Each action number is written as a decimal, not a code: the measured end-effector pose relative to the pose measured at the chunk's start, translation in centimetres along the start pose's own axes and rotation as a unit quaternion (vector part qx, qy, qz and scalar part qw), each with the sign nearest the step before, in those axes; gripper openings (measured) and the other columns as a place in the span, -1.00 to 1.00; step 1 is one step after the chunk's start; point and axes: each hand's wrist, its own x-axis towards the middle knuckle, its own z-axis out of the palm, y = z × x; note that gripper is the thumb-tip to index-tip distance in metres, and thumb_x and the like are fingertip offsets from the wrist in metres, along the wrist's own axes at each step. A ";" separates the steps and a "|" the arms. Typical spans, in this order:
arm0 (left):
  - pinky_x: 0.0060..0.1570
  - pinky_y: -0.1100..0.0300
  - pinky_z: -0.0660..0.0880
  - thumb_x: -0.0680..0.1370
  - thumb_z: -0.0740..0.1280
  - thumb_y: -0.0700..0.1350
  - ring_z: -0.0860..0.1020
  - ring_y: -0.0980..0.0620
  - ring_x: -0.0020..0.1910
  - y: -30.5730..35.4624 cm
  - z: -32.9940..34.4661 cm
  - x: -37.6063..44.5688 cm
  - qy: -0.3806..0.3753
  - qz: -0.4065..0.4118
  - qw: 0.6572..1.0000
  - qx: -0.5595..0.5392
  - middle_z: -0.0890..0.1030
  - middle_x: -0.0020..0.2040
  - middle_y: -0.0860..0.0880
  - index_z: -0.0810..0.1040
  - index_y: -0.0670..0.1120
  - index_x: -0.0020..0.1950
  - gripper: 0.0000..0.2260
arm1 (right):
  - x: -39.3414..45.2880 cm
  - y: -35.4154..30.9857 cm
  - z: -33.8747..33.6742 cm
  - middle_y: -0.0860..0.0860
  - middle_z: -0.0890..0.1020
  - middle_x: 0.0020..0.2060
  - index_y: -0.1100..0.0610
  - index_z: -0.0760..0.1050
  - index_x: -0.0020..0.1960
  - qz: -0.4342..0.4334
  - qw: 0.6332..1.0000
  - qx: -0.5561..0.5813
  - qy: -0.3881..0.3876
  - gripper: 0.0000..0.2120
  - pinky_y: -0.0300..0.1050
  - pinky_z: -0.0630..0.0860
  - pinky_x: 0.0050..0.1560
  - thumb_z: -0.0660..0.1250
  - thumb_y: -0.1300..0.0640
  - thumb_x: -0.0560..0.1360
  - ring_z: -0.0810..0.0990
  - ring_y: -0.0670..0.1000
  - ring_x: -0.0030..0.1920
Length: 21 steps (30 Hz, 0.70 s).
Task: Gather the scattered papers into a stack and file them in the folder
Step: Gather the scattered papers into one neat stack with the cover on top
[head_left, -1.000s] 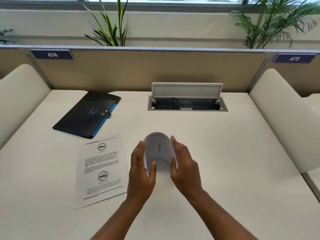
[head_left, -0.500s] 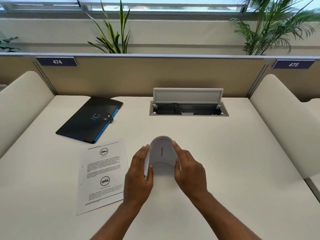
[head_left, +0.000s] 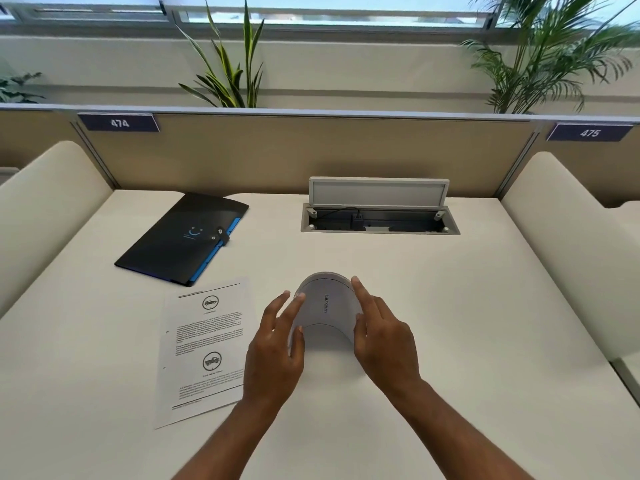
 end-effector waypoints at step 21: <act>0.07 0.34 0.56 0.55 0.37 -0.14 0.56 0.16 0.20 -0.9 -2.6 2.7 -0.007 0.069 0.997 0.043 0.55 0.29 0.08 0.46 0.05 0.42 -0.57 | 1.8 1.8 -1.6 -0.04 0.60 -0.23 -0.03 0.41 0.54 -0.026 0.999 -0.007 -0.040 -0.36 -0.01 0.50 -0.49 0.36 0.33 0.51 0.47 0.10 -0.46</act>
